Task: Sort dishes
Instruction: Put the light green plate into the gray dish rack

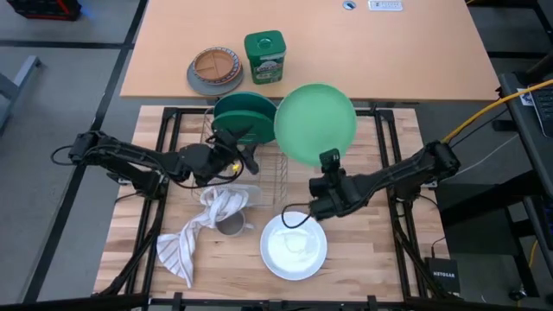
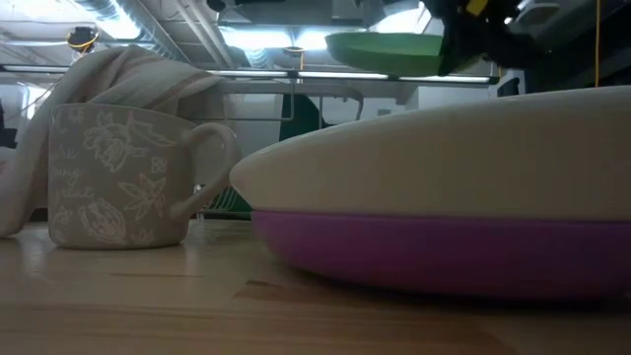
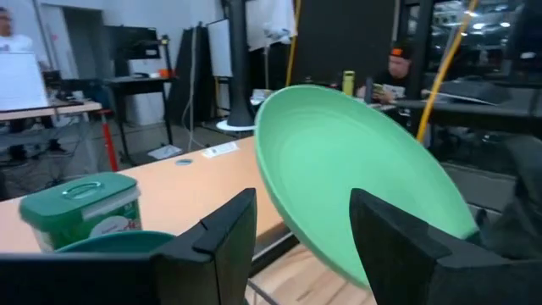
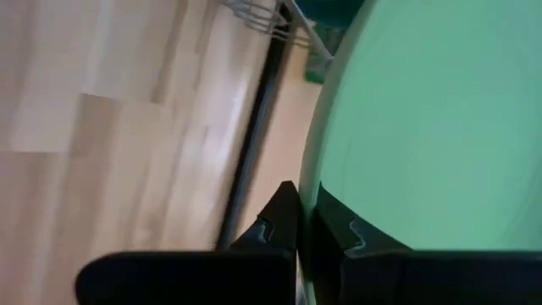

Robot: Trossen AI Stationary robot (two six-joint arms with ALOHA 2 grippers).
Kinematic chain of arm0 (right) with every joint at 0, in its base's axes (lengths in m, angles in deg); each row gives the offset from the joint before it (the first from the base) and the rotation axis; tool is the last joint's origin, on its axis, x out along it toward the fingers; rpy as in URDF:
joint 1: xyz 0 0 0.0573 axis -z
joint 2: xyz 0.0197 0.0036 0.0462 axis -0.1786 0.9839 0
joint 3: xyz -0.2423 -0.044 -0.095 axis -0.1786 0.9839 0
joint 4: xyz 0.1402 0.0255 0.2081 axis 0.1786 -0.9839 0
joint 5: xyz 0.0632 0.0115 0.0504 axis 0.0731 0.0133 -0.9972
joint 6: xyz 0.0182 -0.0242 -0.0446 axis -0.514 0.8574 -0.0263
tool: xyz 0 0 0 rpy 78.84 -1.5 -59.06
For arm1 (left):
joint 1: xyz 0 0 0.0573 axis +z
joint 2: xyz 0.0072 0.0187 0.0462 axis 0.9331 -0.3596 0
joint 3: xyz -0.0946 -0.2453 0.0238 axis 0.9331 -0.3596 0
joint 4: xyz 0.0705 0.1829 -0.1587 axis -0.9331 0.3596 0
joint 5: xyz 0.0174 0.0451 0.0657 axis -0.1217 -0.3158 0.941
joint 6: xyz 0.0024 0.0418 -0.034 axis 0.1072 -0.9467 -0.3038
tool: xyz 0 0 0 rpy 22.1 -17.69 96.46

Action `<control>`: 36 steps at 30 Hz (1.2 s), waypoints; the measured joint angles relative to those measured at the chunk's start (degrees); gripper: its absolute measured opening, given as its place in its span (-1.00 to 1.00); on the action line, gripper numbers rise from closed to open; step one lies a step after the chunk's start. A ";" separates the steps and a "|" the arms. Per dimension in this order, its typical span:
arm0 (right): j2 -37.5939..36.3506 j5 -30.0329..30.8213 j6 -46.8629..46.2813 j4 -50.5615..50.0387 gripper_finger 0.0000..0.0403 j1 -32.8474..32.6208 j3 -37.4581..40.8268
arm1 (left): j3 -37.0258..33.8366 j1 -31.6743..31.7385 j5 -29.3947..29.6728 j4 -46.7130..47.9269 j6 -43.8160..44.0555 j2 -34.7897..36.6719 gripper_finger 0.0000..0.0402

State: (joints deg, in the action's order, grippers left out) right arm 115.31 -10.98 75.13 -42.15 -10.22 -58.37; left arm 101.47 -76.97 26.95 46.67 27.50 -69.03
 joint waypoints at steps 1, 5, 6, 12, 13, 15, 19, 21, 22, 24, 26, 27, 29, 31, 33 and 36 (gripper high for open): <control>0.44 1.47 1.10 0.73 -0.96 -0.27 0.79 | 0.00 0.48 -0.14 0.01 0.18 0.00 -0.10; 2.60 6.45 4.65 2.59 -0.96 -0.68 1.59 | 0.00 1.67 -0.39 0.01 0.16 -0.28 -0.10; 3.12 7.25 5.87 3.22 -0.96 -0.60 1.59 | 0.00 1.92 -0.43 0.03 -0.08 -0.28 -0.10; 4.96 8.31 14.71 9.98 -0.96 -0.46 1.59 | 0.00 2.24 -0.52 -0.01 -0.90 -0.28 -0.10; 5.08 8.43 16.35 11.51 -0.96 -0.46 1.59 | 0.00 2.24 -0.52 -0.03 -0.90 -0.28 -0.10; 5.12 8.45 19.84 14.49 -0.96 -0.46 1.61 | 0.00 2.28 -0.52 0.08 -0.90 -0.28 -0.10; 5.12 9.59 24.73 19.57 -0.96 -0.48 1.52 | 0.00 3.08 -0.18 0.12 -1.68 -0.28 -0.10; 5.12 9.82 25.91 20.84 -0.96 -0.46 1.44 | 0.00 3.50 -0.11 0.09 -3.28 -0.28 -0.10; 5.12 9.73 26.24 21.18 -0.96 -0.46 1.44 | 0.00 3.61 -0.08 0.07 -4.16 -0.28 -0.10; 5.12 9.40 26.57 21.54 -0.96 -0.42 1.44 | 0.00 3.75 -0.02 -0.18 -5.36 -0.28 -0.10; 5.10 8.97 26.61 21.59 -0.96 -0.45 1.44 | 0.00 3.75 0.00 -0.62 -7.22 -0.28 -0.10; 5.09 8.68 26.63 21.60 -0.96 -0.47 1.44 | 0.00 3.77 0.02 -0.80 -7.79 -0.28 -0.10; 5.09 8.14 26.77 21.61 -0.96 -0.48 1.44 | 0.00 3.77 0.07 -0.90 -8.94 -0.28 -0.10; 5.09 8.15 26.75 21.62 -0.96 -0.48 1.44 | 0.00 3.77 0.07 -0.89 -10.36 -0.28 -0.10; 5.09 8.15 26.77 21.62 -0.96 -0.48 1.44 | 0.00 4.03 0.06 -1.07 -12.07 -0.28 -0.10; 5.09 8.15 26.87 21.67 -0.96 -0.48 1.43 | 0.00 4.94 0.07 -0.97 -13.09 -0.28 -0.10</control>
State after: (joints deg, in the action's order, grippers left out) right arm 120.40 -2.84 102.00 -20.48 -10.71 -56.94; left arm 101.47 -72.03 27.01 45.70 14.42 -69.31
